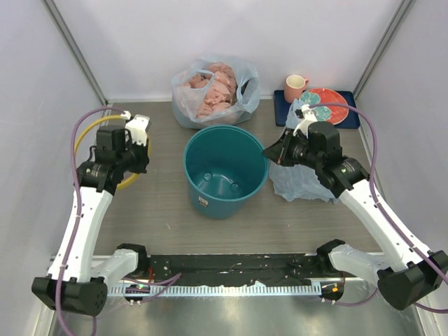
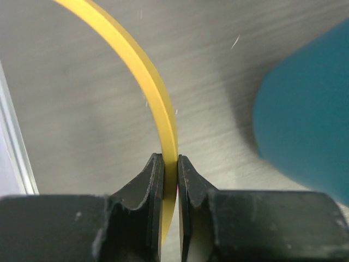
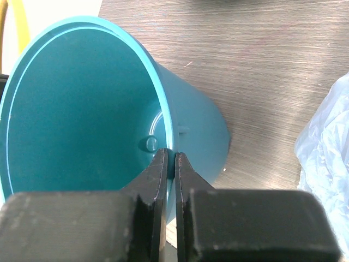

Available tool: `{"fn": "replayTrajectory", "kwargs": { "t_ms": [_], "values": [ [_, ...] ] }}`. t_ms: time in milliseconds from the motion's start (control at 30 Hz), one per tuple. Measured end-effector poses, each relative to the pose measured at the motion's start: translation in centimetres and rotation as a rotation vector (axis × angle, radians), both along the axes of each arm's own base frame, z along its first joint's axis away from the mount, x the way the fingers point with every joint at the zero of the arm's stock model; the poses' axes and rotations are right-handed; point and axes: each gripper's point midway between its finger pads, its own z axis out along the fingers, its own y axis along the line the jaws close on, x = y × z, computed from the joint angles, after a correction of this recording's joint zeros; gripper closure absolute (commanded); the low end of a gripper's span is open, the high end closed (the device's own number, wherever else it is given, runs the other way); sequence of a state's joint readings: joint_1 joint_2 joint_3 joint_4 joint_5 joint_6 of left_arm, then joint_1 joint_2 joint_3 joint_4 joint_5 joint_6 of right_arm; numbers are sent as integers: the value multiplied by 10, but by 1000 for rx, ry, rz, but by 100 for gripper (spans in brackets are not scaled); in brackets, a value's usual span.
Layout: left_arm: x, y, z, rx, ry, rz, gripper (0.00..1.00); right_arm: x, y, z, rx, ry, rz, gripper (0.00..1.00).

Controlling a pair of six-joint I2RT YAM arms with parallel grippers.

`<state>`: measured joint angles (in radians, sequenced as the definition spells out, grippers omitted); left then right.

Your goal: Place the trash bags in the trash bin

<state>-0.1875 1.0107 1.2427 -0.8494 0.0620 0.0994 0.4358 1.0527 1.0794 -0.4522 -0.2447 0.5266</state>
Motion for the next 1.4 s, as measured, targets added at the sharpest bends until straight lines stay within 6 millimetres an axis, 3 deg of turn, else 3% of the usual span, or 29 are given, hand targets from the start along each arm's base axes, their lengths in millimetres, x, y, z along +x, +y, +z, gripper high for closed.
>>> {"fn": "replayTrajectory", "kwargs": {
  "t_ms": [167, 267, 467, 533, 633, 667, 733, 867, 1000, 1067, 1133, 1267, 1400],
  "values": [
    [-4, 32, -81, -61, 219, 110, 100, 0, 0, 1, -2, 1, 2, 98],
    [-2, 41, -123, -110, 342, 139, 100, 0, 1, 2, -2, 2, 7, 99],
    [-4, 35, -185, -174, 509, 122, 100, 5, 3, 10, -17, 1, 15, 99],
    [-5, 32, -193, -189, 531, 113, 100, 5, 3, 11, -22, 0, 16, 91],
    [0, 30, -196, -202, 528, 102, 82, 4, 4, 14, -27, -1, 20, 71],
    [1, 29, -196, -205, 524, 99, 67, 4, 4, 15, -26, -2, 21, 63],
    [2, 27, -195, -212, 521, 91, 56, 4, 4, 22, -25, -11, 25, 58],
    [2, 25, -191, -226, 517, 79, 30, 7, 4, 62, -15, -103, 35, 46],
    [1, 22, -175, -235, 484, 66, 22, 7, -8, 127, -30, -276, 11, 29],
    [3, 22, -162, -232, 442, 56, 20, 7, -25, 154, -79, -356, -53, 24],
    [4, 21, -147, -227, 395, 44, 19, 10, -51, 166, -162, -390, -153, 19],
    [8, 21, -122, -216, 313, 16, 18, 25, -97, 154, -320, -339, -305, 13],
    [9, 19, -110, -215, 271, 3, 18, 48, -119, 119, -430, -225, -355, 11]
  ]
}}
